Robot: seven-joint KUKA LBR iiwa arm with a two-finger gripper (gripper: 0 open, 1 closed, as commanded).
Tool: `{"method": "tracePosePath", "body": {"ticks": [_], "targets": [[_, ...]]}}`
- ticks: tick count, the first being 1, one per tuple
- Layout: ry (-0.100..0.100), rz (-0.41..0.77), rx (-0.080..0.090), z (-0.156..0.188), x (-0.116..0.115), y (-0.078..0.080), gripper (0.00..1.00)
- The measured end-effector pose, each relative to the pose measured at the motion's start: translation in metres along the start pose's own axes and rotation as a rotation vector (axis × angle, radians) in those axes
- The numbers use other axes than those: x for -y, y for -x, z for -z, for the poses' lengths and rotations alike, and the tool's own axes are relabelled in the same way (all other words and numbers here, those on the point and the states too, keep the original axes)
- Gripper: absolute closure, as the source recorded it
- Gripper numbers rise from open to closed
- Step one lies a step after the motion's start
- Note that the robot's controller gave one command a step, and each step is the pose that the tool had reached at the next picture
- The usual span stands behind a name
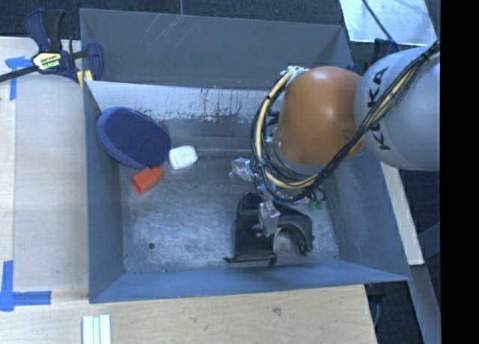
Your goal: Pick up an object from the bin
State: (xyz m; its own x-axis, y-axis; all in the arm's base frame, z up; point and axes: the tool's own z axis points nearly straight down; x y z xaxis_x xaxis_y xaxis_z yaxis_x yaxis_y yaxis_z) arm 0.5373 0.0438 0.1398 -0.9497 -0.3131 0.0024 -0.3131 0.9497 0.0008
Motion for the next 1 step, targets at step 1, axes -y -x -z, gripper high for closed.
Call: {"method": "tracePosePath", "body": {"ticks": [1], "targets": [[0.001, 0.563, 0.000, -0.0642, -0.0070, -0.0075, 0.00]]}}
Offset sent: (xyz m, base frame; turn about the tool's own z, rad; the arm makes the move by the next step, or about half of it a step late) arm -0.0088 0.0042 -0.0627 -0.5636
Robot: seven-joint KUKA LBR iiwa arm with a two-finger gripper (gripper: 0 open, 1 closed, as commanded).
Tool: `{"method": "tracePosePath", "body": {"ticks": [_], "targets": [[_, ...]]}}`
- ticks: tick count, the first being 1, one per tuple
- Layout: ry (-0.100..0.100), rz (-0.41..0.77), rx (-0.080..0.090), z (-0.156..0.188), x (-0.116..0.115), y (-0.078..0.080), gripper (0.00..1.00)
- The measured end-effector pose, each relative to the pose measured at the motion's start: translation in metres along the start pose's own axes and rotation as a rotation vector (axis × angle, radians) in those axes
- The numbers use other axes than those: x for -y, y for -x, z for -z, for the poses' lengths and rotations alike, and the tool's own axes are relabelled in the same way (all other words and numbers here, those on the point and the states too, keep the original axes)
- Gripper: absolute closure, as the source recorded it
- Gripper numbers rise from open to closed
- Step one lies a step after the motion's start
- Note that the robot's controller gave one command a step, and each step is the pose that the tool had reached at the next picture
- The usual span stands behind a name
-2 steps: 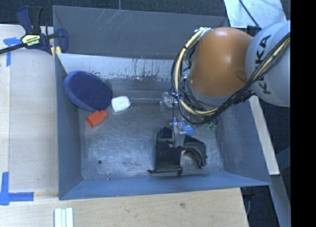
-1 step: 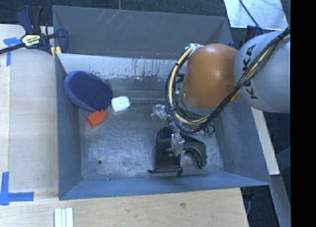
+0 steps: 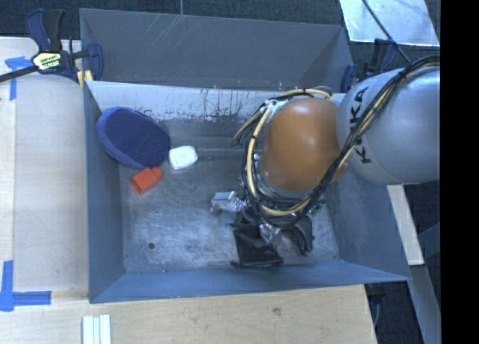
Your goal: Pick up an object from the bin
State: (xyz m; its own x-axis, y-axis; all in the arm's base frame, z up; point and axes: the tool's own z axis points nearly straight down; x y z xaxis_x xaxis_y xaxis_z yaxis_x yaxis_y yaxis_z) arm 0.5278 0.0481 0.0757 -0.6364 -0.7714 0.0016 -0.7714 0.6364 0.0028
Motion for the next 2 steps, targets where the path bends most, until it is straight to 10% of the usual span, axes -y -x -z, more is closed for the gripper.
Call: {"method": "tracePosePath", "body": {"ticks": [1, 2], "targets": [[0.000, -0.003, 0.001, 0.001, 0.000, 0.001, 1.00], [-0.010, -0.032, 0.010, 0.157, -0.013, 0.003, 1.00]]}}
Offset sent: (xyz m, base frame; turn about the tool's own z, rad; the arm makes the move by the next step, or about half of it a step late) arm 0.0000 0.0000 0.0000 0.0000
